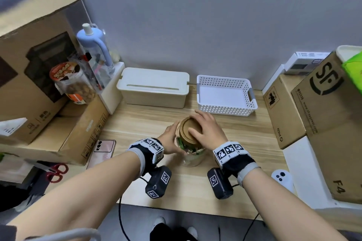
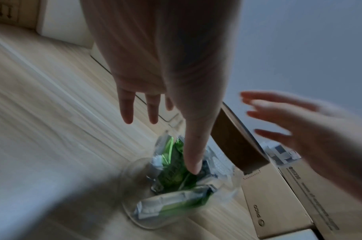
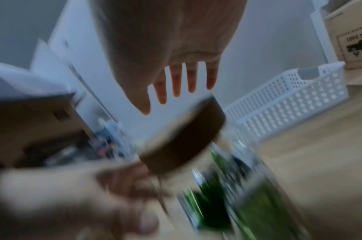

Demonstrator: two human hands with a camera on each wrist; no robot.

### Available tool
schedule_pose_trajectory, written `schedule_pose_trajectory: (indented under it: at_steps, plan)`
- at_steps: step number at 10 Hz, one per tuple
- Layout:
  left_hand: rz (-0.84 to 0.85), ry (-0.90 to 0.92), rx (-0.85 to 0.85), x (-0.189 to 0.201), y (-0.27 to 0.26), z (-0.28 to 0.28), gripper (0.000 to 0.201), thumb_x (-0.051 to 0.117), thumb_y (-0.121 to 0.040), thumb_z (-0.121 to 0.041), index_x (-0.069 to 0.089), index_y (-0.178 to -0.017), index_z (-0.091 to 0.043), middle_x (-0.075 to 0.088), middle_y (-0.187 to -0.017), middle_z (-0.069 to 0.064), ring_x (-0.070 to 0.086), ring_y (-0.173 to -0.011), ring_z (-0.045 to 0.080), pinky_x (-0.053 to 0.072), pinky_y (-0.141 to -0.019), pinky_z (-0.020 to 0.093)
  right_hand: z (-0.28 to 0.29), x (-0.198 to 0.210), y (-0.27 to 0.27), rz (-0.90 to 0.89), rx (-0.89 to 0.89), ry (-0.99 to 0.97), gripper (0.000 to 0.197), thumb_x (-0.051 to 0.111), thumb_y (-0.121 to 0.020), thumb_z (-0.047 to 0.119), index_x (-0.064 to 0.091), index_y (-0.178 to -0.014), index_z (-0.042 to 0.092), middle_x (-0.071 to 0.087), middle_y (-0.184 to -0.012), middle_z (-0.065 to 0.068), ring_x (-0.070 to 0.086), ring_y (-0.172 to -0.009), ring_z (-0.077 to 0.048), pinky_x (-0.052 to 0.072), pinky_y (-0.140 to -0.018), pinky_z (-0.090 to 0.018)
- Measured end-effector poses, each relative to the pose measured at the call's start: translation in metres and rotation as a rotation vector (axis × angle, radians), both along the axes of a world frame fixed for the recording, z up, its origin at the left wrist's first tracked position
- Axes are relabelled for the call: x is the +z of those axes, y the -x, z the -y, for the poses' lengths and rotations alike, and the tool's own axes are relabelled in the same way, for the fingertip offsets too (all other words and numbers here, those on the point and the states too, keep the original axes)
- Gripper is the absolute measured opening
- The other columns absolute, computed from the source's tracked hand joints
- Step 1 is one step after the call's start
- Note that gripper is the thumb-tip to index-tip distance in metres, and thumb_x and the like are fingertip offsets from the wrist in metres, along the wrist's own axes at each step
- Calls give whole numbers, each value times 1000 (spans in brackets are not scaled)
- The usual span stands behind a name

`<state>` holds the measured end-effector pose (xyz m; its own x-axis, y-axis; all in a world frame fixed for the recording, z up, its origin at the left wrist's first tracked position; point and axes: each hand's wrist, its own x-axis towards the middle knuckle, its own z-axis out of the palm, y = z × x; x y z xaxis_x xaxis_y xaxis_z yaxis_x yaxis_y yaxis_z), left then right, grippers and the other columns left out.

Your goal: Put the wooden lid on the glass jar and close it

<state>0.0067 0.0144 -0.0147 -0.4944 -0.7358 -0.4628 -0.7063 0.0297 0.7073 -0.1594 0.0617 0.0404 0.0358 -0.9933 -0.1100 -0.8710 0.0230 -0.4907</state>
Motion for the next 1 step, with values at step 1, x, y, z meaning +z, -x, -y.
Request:
schedule_pose_trajectory:
  at_steps: [1]
  plan:
    - [67, -53, 35, 2, -14, 0, 107, 79, -69, -27, 10, -149, -14, 18, -156, 14, 35, -138, 30, 35, -112, 38, -4, 29, 13, 126, -64, 119, 41, 55, -90, 30, 52, -130, 22, 47, -142, 1, 40, -133, -16, 31, -113, -34]
